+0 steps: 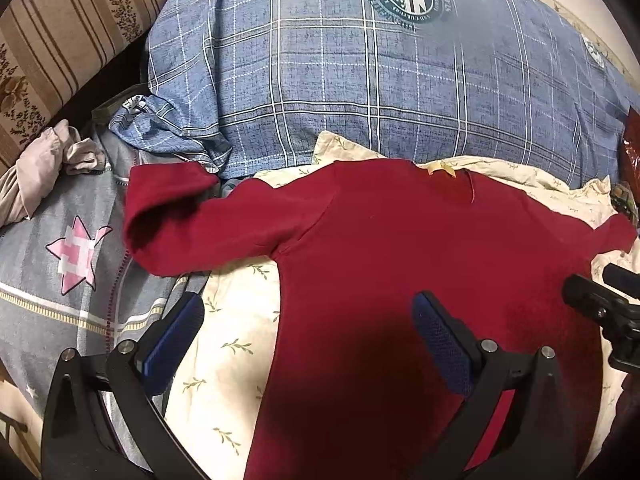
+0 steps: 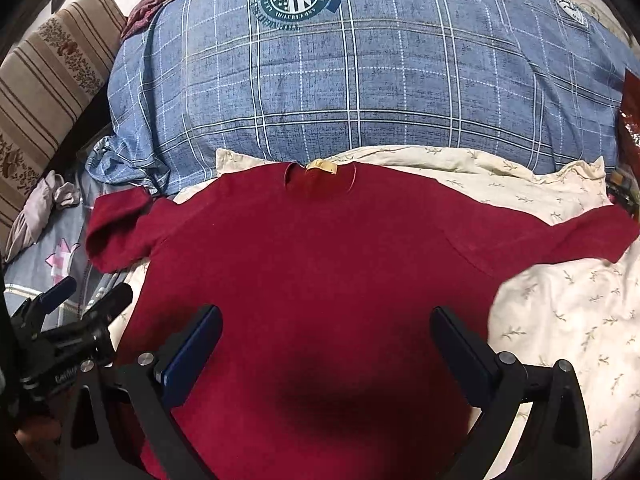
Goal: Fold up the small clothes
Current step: 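Move the left gripper to the sleeve nearest it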
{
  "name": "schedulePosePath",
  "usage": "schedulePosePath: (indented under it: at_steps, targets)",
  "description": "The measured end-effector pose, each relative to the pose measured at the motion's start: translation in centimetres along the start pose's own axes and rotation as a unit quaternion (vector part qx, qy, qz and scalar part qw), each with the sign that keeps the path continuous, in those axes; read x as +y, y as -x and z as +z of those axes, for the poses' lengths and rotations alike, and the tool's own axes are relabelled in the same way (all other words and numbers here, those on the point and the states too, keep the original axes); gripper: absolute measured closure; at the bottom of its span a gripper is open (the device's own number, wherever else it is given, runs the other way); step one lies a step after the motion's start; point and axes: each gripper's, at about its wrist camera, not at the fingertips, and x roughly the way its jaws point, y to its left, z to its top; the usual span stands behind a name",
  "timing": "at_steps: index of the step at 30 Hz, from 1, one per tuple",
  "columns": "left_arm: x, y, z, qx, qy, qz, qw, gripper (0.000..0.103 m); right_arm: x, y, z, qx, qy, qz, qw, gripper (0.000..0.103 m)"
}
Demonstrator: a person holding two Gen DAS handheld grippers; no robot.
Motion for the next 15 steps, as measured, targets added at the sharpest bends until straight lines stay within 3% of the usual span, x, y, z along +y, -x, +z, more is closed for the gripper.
schedulePosePath:
  at_steps: [15]
  targets:
    - [0.2, -3.8, -1.0, 0.061, 0.009, -0.005, 0.9981, 0.0, 1.0, -3.8, 0.0, 0.036, 0.008, -0.001, 0.999, 0.0]
